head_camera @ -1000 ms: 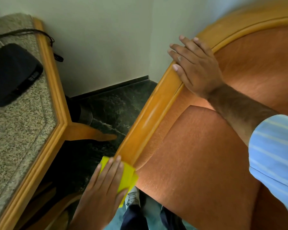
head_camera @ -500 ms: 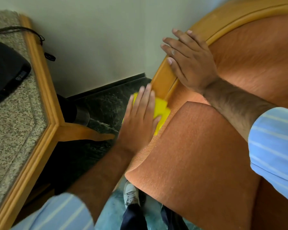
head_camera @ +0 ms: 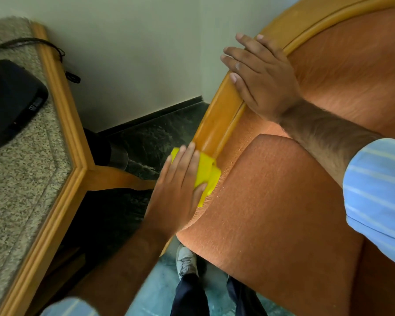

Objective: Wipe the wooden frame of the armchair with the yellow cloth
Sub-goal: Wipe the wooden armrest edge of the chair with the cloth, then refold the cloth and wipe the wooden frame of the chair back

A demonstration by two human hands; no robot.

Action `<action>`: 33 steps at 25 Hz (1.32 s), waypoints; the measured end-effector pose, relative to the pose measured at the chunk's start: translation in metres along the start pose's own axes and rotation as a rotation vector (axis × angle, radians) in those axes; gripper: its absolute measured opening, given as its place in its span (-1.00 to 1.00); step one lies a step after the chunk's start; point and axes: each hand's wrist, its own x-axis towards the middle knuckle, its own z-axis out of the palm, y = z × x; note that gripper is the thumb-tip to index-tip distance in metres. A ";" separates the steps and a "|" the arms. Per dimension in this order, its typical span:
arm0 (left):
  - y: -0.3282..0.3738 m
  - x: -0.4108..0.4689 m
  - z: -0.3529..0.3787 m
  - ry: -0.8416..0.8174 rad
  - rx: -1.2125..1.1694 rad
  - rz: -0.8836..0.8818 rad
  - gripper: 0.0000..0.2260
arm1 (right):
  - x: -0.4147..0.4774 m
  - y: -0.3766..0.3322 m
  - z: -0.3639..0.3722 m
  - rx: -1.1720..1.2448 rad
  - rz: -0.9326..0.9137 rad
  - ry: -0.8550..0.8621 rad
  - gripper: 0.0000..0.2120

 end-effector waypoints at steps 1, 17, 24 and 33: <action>-0.004 -0.014 0.001 -0.042 0.034 0.001 -0.40 | -0.001 -0.001 0.000 0.000 0.000 -0.005 -0.56; -0.038 0.007 -0.043 -0.148 -1.163 -0.778 -0.87 | -0.113 -0.254 -0.044 1.467 1.528 -0.033 -0.70; 0.015 0.043 -0.085 -0.177 -1.427 -0.547 -0.73 | -0.138 -0.177 -0.094 1.741 1.594 0.182 -0.71; 0.236 0.093 -0.077 -0.392 -1.258 -0.048 -0.84 | -0.295 -0.047 -0.214 1.179 1.604 0.702 -0.76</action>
